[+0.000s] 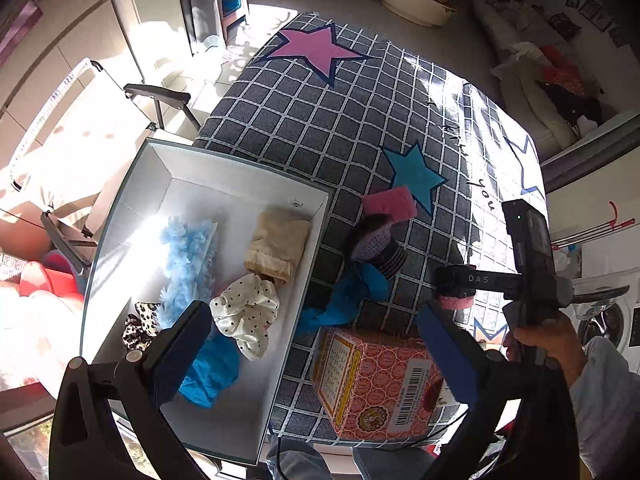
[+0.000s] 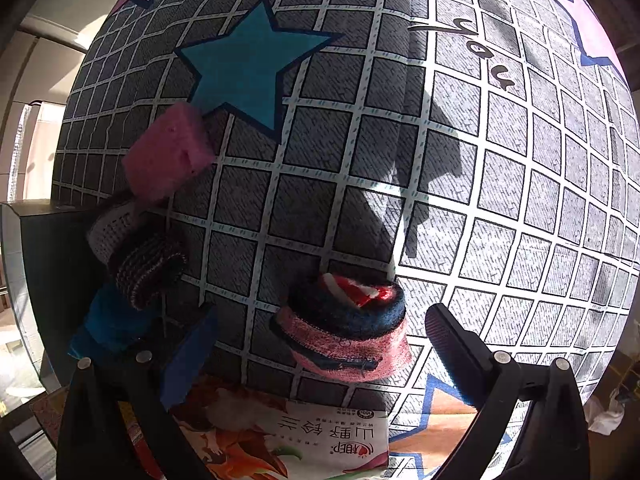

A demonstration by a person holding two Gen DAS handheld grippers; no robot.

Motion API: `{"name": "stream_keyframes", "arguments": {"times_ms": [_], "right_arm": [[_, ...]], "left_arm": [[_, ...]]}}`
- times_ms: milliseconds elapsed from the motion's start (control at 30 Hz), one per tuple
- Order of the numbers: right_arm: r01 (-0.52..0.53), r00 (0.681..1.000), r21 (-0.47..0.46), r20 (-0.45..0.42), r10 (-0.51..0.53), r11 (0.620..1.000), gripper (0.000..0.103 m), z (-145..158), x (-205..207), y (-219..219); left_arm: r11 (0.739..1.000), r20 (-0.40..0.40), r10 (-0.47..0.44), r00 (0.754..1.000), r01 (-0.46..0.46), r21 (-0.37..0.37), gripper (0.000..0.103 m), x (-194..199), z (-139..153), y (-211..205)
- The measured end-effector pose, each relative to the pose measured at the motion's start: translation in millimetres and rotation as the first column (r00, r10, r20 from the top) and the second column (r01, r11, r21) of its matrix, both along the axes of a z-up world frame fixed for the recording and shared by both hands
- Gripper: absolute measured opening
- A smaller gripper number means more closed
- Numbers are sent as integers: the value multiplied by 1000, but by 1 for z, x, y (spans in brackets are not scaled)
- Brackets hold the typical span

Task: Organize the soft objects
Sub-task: 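Grasp the pink foam sponge with the left tool while the right grasps the pink-and-navy knit sock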

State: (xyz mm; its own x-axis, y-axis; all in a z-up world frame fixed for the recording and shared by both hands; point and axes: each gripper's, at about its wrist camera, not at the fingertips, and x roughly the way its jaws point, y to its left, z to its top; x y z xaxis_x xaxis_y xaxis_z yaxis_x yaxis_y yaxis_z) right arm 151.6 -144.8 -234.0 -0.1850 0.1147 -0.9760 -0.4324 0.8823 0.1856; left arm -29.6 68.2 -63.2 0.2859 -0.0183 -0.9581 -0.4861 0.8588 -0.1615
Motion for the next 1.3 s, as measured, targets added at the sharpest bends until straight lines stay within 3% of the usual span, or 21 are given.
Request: {"name": "stream_keyframes", "arguments": {"times_ms": [133, 200, 233, 267, 367, 567, 700, 933, 1067, 1233, 1300], "right_arm": [[-25, 1000, 10, -14, 25, 1000, 102, -12, -4, 2], [-56, 998, -5, -3, 56, 998, 97, -16, -9, 4], [-70, 998, -10, 5, 70, 998, 76, -16, -11, 4], [-86, 996, -32, 32, 87, 996, 62, -15, -15, 4], [-109, 993, 3, 47, 109, 994, 44, -9, -16, -6], [3, 1000, 149, 13, -5, 989, 43, 15, -3, -54], [45, 999, 178, 9, -47, 983, 43, 28, -2, -82], [70, 998, 205, -8, -70, 976, 43, 34, 4, -115], [83, 997, 217, -13, -82, 973, 43, 39, 6, -131], [96, 995, 228, -6, -97, 969, 43, 49, 8, -144], [102, 994, 229, 2, -105, 968, 43, 53, 11, -148]], "left_arm": [[997, -35, -77, 996, 77, 6, 103, 64, -9, -22], [996, -50, -86, 995, 86, 1, 103, 91, -19, -29], [997, -66, -81, 995, 80, -10, 103, 106, -27, -31], [997, -79, -73, 994, 71, -26, 103, 119, -36, -33], [998, -156, -23, 987, 15, -55, 103, 151, -68, -36], [996, -256, 81, 963, -89, -18, 103, 195, -125, -39], [991, -321, 127, 939, -135, -5, 103, 208, -162, -37], [979, -393, 175, 903, -200, -25, 99, 208, -199, -31], [974, -390, 186, 902, -221, -47, 98, 209, -202, -29], [989, -364, 112, 925, -141, -54, 73, 223, -191, -41], [992, -352, 72, 933, -105, -76, 73, 227, -190, -48]]}}
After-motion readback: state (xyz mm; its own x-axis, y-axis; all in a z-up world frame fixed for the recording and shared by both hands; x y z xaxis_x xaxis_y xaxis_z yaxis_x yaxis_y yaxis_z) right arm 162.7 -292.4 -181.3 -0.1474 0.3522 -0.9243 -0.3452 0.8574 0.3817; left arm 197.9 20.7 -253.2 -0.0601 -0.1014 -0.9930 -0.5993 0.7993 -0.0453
